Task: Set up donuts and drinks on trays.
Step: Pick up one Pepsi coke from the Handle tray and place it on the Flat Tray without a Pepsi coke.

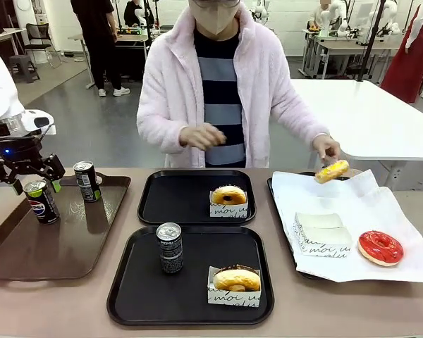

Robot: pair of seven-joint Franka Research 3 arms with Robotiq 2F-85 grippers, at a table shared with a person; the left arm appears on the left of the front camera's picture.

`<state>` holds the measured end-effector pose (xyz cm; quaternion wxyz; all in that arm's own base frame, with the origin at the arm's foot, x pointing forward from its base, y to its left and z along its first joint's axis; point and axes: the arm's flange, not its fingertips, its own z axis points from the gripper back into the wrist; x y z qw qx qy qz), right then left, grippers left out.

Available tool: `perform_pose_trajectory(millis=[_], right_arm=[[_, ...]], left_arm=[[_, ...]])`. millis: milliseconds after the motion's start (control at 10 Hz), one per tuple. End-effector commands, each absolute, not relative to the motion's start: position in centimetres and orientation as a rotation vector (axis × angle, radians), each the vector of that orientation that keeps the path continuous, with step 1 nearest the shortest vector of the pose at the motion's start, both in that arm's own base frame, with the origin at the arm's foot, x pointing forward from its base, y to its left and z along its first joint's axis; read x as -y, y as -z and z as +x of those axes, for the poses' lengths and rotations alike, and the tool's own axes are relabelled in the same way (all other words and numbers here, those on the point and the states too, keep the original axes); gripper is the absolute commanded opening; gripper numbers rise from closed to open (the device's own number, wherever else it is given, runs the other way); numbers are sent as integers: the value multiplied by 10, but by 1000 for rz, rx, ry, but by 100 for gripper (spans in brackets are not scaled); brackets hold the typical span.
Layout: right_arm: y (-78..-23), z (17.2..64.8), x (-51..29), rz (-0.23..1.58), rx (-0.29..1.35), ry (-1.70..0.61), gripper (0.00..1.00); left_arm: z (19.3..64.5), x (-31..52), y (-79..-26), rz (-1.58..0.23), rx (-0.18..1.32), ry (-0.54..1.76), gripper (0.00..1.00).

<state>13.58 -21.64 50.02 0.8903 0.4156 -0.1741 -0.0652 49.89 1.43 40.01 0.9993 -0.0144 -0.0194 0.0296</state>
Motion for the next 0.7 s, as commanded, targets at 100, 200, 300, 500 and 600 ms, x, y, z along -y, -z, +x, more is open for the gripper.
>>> perform_pose_trajectory(millis=[100,200,300,500,600], right_arm=[[-499,134,218,867,364,132,100],[-499,134,218,867,364,132,100],[-499,134,218,867,364,132,100],[-499,134,218,867,364,132,100],[-499,134,218,867,364,132,100]], left_arm=[[497,-17,-392,-9,44,-35,100],[497,-17,-389,-8,38,-34,100],[498,-18,-386,-12,34,-32,100],[498,-17,-381,-9,29,-26,100],[498,-17,-379,-7,32,-27,100]])
